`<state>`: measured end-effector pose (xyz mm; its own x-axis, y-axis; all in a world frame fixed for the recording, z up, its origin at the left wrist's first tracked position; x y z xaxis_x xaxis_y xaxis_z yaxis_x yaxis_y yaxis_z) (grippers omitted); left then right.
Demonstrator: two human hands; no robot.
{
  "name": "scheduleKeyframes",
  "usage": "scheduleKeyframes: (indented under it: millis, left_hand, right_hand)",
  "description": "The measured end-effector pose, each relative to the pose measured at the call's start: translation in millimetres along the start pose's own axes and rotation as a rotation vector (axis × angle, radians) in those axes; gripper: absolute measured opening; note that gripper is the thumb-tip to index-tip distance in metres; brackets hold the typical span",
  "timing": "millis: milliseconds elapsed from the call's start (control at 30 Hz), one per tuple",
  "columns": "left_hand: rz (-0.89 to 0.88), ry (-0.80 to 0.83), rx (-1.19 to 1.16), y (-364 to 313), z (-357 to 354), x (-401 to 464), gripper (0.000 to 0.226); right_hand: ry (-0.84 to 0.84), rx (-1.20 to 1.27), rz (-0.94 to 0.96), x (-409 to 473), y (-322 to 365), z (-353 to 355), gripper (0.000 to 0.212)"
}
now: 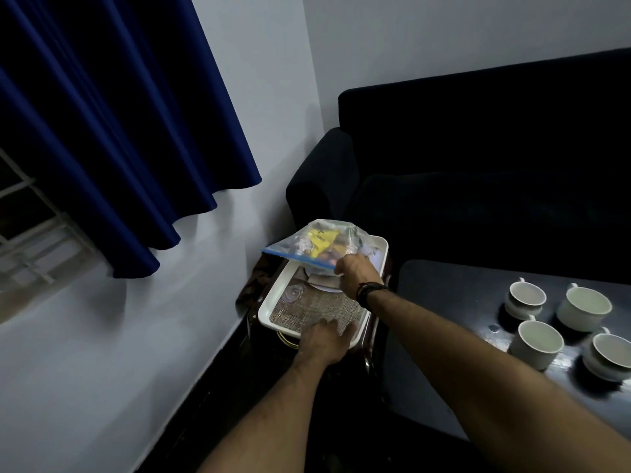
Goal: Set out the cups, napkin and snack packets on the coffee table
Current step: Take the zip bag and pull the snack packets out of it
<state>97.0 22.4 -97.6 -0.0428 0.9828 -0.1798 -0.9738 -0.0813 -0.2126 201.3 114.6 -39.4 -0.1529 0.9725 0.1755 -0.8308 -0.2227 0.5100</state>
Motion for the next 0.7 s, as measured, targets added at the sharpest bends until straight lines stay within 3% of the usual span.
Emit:
scheduleKeyframes:
  millis: [200, 333, 433, 600, 700]
  left_hand:
    - [-0.039, -0.039, -0.051, -6, 6, -12, 0.064]
    - [-0.153, -0.495, -0.031, -14, 17, -27, 0.037]
    - [-0.176, -0.667, 0.05, -23, 41, -33, 0.039]
    - [-0.232, -0.468, 0.056, -19, 58, -32, 0.027]
    - [-0.246, -0.476, 0.037, -20, 59, -40, 0.022]
  right_hand:
    - [0.082, -0.044, 0.109, -28, -31, 18, 0.026]
    - [0.14, -0.04, 0.129, -47, -50, 35, 0.032]
    - [0.17, -0.086, 0.195, -59, -55, 48, 0.019]
    - [0.116, -0.092, 0.263, -78, -56, 66, 0.013]
    - [0.065, -0.092, 0.281, -87, -60, 77, 0.012]
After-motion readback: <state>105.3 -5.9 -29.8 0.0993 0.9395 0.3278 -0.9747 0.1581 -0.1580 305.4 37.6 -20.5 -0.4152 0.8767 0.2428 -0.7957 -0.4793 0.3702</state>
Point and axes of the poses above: each hand's wrist, its own x-axis towards the middle knuckle, its own z-axis out of the back of the hand, y = z × x, the point moved 1 cm from there along x, towards the middle knuckle, and after that the axes turned 4 degrees about -y, right-handed, at the moved point
